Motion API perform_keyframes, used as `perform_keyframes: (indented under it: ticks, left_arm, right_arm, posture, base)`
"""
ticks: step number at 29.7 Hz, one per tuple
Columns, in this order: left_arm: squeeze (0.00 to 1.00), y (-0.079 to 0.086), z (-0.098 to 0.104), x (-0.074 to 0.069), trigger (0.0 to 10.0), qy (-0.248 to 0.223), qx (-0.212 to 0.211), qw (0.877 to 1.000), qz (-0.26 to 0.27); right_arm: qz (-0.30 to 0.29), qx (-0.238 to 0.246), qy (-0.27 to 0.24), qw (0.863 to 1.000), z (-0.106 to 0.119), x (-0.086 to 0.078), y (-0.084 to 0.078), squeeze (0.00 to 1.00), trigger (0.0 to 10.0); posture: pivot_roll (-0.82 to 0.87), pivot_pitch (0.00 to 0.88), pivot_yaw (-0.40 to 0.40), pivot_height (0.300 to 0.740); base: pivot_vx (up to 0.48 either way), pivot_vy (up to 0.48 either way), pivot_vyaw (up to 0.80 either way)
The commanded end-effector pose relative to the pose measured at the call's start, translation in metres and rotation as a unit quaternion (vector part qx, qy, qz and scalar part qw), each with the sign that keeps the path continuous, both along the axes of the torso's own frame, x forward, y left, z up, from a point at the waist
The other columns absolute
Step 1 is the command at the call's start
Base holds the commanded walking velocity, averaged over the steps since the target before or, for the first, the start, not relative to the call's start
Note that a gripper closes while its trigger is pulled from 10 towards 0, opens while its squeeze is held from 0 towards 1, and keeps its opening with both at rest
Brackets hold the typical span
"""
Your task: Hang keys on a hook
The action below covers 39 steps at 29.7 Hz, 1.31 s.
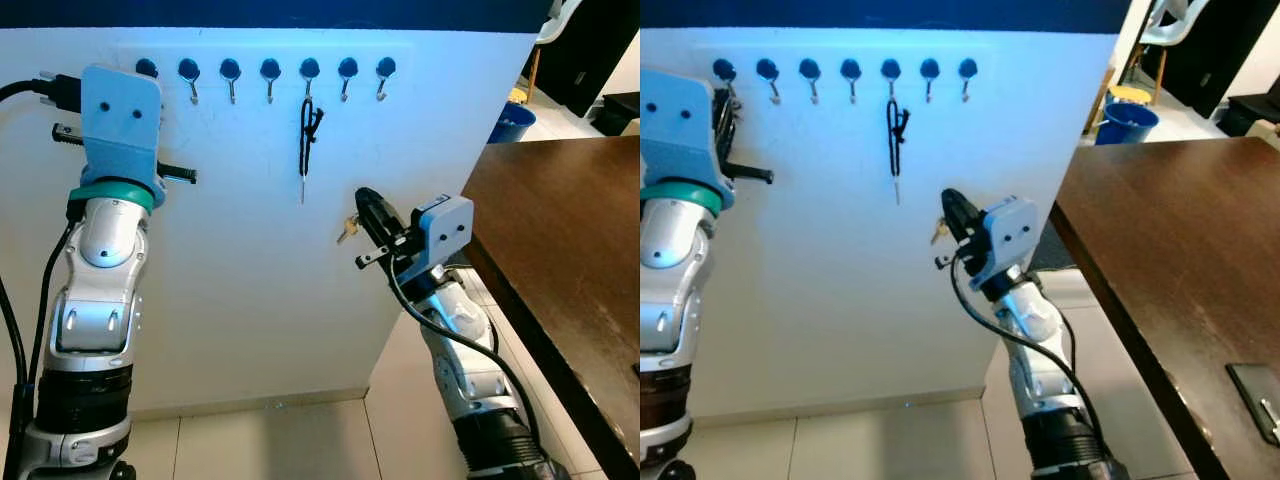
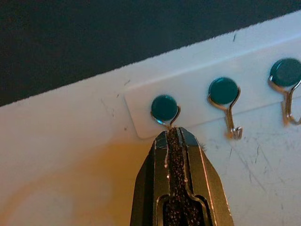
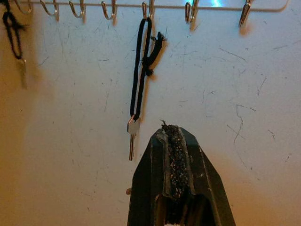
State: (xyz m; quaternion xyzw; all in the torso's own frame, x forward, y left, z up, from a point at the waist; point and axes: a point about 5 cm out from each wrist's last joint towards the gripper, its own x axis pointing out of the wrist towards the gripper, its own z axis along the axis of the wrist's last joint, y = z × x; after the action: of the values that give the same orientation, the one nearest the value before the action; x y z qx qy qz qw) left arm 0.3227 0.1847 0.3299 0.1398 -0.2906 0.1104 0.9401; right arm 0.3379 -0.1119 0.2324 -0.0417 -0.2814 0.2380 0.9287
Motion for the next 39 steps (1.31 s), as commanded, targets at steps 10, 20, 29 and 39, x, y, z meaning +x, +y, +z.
perform_keyframes:
  ticks: [10, 20, 29, 39]
  left_arm:
    - [0.00, -0.006, 0.031, 0.000, 10.0, -0.053, -0.007, 0.998, -0.014]
    - [0.00, -0.012, 0.033, 0.006, 10.0, -0.054, 0.000, 0.998, -0.016]
    - [0.00, -0.014, 0.031, 0.011, 10.0, -0.049, 0.001, 0.999, -0.016]
    - [0.00, -0.006, 0.023, 0.018, 10.0, -0.035, 0.007, 0.999, 0.018]
  right_arm:
    - [0.008, -0.007, 0.013, 1.000, -0.010, 0.000, 0.006, 0.00, 10.0]
    - [0.008, -0.004, 0.013, 1.000, -0.010, 0.000, 0.008, 0.00, 10.0]
    - [0.007, -0.003, 0.012, 1.000, -0.010, 0.000, 0.008, 0.00, 10.0]
    - [0.007, -0.002, 0.010, 1.000, -0.009, 0.000, 0.008, 0.00, 10.0]
  posture:
    - [0.12, 0.097, 0.084, 0.740]
    - [0.12, 0.102, 0.092, 0.740]
    - [0.12, 0.106, 0.095, 0.740]
    - [0.12, 0.107, 0.094, 0.740]
  base:
    - [0.000, 0.000, 0.00]
    - [0.000, 0.000, 0.00]
    - [0.000, 0.000, 0.00]
    - [0.000, 0.000, 0.00]
